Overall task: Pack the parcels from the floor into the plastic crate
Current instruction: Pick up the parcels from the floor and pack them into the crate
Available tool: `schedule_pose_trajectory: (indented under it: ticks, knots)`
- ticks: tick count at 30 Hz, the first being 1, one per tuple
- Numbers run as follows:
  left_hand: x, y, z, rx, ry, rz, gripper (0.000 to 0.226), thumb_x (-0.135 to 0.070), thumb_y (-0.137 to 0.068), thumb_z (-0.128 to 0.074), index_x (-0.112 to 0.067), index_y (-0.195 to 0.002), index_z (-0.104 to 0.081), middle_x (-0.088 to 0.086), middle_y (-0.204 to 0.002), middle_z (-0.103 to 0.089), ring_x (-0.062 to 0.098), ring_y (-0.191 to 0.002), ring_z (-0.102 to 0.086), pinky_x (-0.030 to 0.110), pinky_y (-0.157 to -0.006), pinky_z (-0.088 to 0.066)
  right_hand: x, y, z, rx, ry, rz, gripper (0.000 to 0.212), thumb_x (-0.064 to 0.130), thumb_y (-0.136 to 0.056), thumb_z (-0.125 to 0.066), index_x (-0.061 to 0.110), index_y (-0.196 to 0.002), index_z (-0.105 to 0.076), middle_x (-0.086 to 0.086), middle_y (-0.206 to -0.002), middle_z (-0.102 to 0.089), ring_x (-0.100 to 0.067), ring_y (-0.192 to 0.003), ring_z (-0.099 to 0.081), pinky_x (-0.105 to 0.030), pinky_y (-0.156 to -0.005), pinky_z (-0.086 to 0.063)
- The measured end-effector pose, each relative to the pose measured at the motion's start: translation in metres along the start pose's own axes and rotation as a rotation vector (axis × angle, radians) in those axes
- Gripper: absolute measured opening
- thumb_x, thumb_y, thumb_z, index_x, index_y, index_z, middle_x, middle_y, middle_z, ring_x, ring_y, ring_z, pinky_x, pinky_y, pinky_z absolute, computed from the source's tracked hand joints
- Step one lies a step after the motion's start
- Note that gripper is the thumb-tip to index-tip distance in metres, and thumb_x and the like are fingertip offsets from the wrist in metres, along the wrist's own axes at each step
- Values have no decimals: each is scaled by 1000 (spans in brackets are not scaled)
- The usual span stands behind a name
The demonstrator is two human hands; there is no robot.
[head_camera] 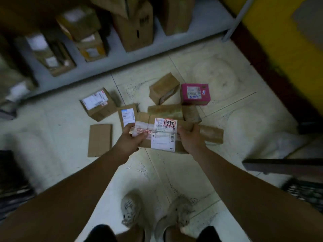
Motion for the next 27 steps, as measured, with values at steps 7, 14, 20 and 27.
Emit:
schedule_pose_trajectory:
  ticks: [7,14,20,27]
  knots:
    - [-152,147,55,-14,31,-194,45,-14,-86,-66,-21,-125,-44,4,-113,-63,12,-81,-64,18,-53,-53,126,148,83,108,-284,90,56,48,-80,-69,28,-127,-49,-3,-120,-64,-25,-101,-65,-37,-75,-54]
    - [-200,270,75,-187,336,-284,70,-27,-82,-71,-23,-138,-30,8,-123,-60,28,-105,-62,45,-85,-53,190,264,95,120,-456,248,50,45,-85,-65,21,-123,-44,-9,-118,-61,-28,-98,-65,-49,-76,-58]
    - [-206,372,124,-141,312,-384,52,-10,-86,-64,-32,-127,-40,6,-117,-65,27,-98,-65,40,-66,-55,215,363,76,288,-162,390,61,52,-78,-68,17,-126,-54,-3,-113,-67,-22,-99,-65,-39,-88,-53]
    - [-185,475,260,-225,194,-435,51,-20,-90,-61,-21,-137,-41,7,-112,-67,26,-100,-65,43,-82,-53,276,494,-9,475,-63,751,35,44,-93,-57,34,-126,-49,9,-115,-62,-13,-95,-62,-29,-78,-52]
Point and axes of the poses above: each hand's wrist, its own y-axis away from the middle knuckle, its own z-axis out of the back of the hand, x = y × z, the point moved 2 cm from there along -y, towards the middle knuckle
